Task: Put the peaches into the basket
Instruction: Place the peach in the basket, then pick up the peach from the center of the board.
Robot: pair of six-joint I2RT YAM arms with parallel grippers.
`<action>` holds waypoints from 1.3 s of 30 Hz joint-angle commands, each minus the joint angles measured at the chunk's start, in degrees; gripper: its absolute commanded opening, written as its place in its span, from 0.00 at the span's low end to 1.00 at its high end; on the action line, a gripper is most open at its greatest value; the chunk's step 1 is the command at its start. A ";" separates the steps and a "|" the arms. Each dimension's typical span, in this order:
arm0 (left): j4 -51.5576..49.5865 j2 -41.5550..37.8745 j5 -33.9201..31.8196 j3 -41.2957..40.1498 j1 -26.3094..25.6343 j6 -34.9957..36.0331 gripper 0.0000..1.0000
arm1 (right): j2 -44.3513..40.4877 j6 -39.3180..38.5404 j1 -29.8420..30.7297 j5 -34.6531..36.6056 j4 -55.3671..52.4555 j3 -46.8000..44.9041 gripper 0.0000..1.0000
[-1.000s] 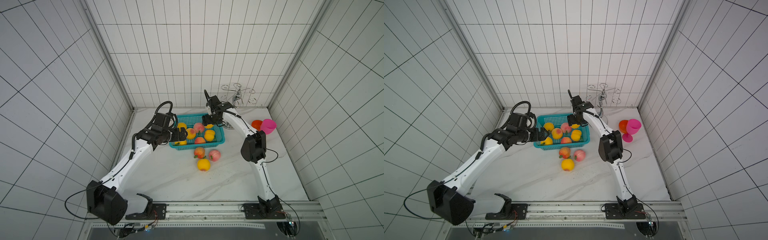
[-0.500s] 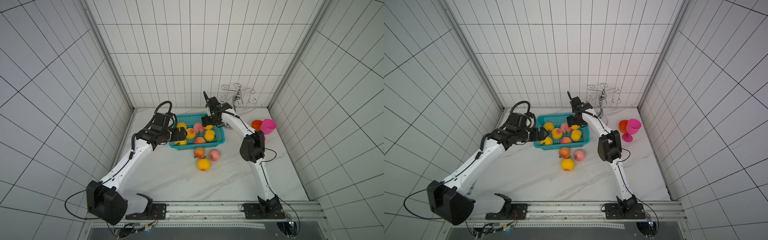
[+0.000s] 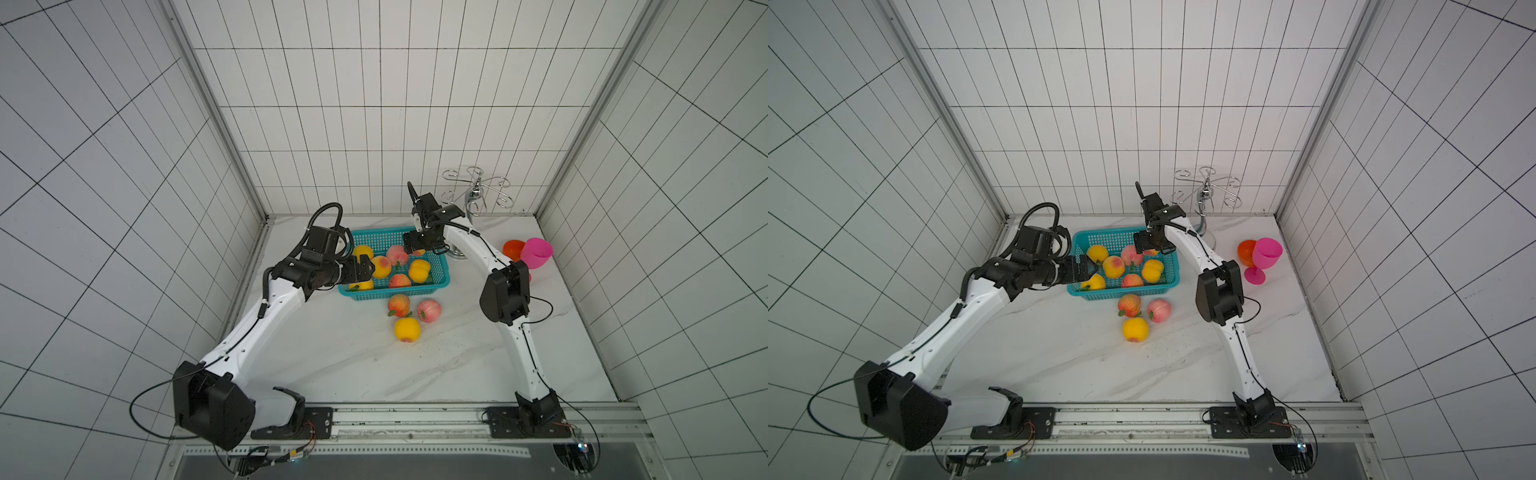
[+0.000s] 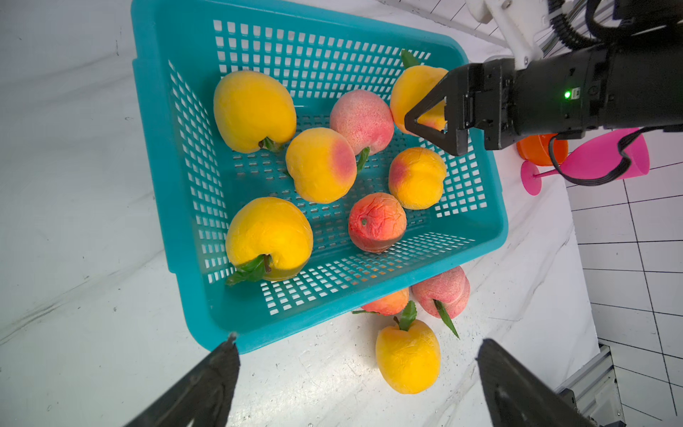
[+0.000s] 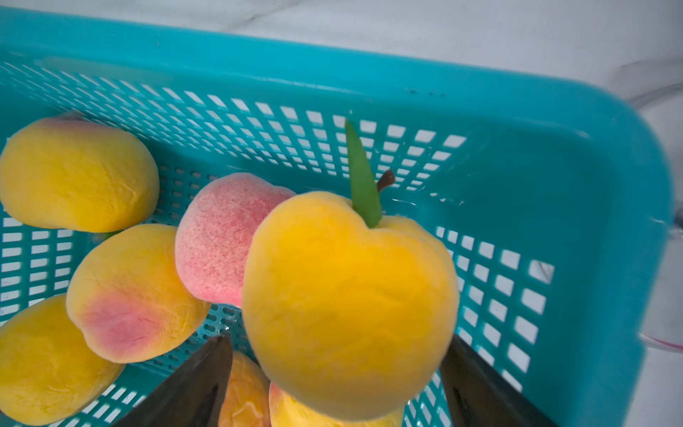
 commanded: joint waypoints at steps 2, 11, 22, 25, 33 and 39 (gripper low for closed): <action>-0.06 -2.21 0.55 -0.34 0.24 1.29 0.99 | -3.11 -0.41 0.50 -0.11 -1.89 2.42 0.90; -5.39 -5.92 1.05 -1.78 0.00 1.37 0.99 | -10.86 0.81 4.76 1.83 -1.98 -4.53 0.91; -5.65 -14.42 2.63 -10.82 -3.44 0.70 0.99 | -28.05 6.97 13.87 8.73 -2.33 -20.16 0.91; -5.73 -16.29 3.15 -12.31 -4.72 -0.06 0.99 | -33.76 9.35 15.71 10.33 -2.32 -25.61 0.91; -6.40 -18.22 3.10 -13.07 -7.60 -2.02 0.99 | -45.94 12.55 17.71 13.36 -1.74 -38.51 0.91; -6.42 -16.90 1.71 -13.07 -10.21 -4.53 0.99 | -52.03 12.44 17.81 12.46 -1.49 -46.54 0.92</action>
